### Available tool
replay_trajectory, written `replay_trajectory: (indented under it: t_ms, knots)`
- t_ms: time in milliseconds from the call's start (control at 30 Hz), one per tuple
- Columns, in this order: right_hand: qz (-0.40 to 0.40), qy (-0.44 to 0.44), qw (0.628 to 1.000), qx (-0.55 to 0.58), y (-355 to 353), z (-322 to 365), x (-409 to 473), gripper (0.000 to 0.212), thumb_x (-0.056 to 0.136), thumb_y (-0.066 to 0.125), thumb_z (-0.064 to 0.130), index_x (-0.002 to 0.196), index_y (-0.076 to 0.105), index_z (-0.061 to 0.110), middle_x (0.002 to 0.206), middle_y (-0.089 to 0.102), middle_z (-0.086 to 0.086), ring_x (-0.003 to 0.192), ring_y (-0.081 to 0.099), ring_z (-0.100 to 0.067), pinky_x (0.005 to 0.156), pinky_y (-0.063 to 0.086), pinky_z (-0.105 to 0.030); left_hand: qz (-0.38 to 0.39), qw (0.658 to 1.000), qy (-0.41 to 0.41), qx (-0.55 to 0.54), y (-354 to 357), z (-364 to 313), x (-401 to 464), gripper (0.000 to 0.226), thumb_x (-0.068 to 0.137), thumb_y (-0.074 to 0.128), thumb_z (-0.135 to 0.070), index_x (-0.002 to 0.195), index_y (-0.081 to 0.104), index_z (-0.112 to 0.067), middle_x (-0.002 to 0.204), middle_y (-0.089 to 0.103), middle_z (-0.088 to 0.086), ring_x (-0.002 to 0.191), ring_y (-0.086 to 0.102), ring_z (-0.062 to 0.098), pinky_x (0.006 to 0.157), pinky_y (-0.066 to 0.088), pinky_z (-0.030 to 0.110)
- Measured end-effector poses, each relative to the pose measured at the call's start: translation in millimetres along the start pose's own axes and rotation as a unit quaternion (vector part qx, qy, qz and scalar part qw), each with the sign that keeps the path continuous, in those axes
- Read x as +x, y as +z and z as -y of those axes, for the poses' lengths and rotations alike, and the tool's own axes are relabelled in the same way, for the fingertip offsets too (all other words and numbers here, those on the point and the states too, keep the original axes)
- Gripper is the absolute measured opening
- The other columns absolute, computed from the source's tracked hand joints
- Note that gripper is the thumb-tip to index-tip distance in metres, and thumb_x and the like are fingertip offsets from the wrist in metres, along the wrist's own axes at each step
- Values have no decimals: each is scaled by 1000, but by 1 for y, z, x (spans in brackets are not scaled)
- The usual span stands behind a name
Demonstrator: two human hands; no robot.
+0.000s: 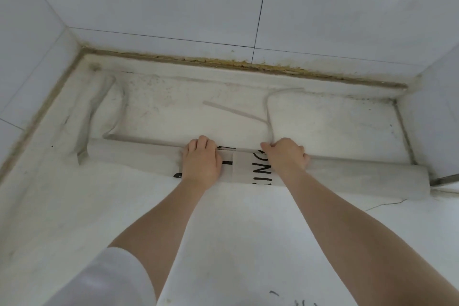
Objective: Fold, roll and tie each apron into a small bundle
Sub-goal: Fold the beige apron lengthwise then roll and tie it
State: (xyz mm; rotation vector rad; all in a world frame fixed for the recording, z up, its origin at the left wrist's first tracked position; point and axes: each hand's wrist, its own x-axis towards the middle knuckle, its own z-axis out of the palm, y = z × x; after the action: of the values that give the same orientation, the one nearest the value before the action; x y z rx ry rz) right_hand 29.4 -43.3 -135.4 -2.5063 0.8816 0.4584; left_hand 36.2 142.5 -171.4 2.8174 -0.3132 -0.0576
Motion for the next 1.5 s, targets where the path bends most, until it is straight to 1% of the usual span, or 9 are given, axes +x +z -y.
replay_trajectory:
  t_ms: [233, 367, 500, 633, 767, 1067, 1300, 1400, 1500]
  knots:
    - [51, -72, 957, 278, -2, 46, 11, 31, 90, 53, 18, 60, 46, 17, 57, 53, 3, 61, 48, -18, 63, 38, -27, -41, 994, 58, 84, 11, 10, 6, 40, 86, 37, -41, 71, 61, -12, 82, 59, 4, 69, 56, 27, 65, 50, 34]
    - [107, -111, 869, 470, 2, 55, 3, 11, 96, 47, 13, 95, 57, 11, 82, 67, -2, 74, 60, -12, 72, 43, -23, -76, 989, 81, 101, 11, 14, 13, 36, 87, 37, -35, 68, 60, -15, 71, 57, -2, 63, 55, 23, 60, 44, 28]
    - [58, -239, 960, 135, 20, 31, -6, 44, 101, 35, 25, 144, 33, 18, 134, 52, 0, 126, 45, -17, 107, 29, -29, -60, 992, 84, 74, 10, 14, 19, 33, 84, 37, -36, 66, 55, -15, 63, 55, -1, 57, 54, 23, 56, 45, 29]
    - [15, -327, 932, -156, 37, -4, -14, 48, 101, 22, 39, 147, 20, 28, 159, 4, 8, 146, 3, -14, 116, 4, -34, -27, 988, 122, 95, 5, 17, 28, 34, 83, 38, -37, 65, 56, -14, 56, 55, 1, 47, 54, 23, 47, 41, 25]
    - [-50, -231, 961, -142, 30, -23, -11, 35, 99, 31, 43, 118, 48, 20, 153, 18, 6, 139, 16, -20, 106, 17, -36, 35, 977, 175, 117, -7, 19, 31, 41, 98, 36, -36, 80, 58, -7, 67, 62, 8, 58, 62, 29, 48, 34, 28]
    - [-107, -220, 949, -197, 6, -61, -13, 33, 96, 44, 41, 105, 64, 18, 117, 49, -3, 116, 39, -27, 97, 14, -37, 70, 981, 28, 181, -12, 11, 23, 47, 98, 26, -49, 110, 45, -8, 104, 56, 11, 87, 62, 32, 59, 37, 33]
    - [-59, -196, 960, -188, -1, -71, -10, 33, 97, 38, 38, 118, 57, 21, 126, 42, -1, 118, 35, -26, 102, 20, -35, -80, 983, 162, 6, 2, -52, 8, 39, 86, 35, -30, 98, 62, -6, 107, 63, 14, 101, 56, 31, 89, 32, 39]
    - [-55, -217, 953, -207, 5, -63, -14, 31, 96, 39, 30, 124, 50, 22, 129, 42, -2, 120, 35, -27, 103, 23, -35, 88, 976, 177, -95, 16, -100, -15, 71, 86, 10, -46, 137, 43, -10, 150, 32, 13, 139, 28, 28, 114, 16, 36]
    - [-45, -252, 947, -192, 4, -75, -13, 33, 96, 39, 31, 126, 48, 19, 131, 41, -1, 122, 35, -26, 106, 21, -34, 136, 984, 118, -7, 36, -102, -28, 86, 76, -13, -58, 151, 9, -20, 159, -1, 0, 146, -5, 17, 111, -16, 26]
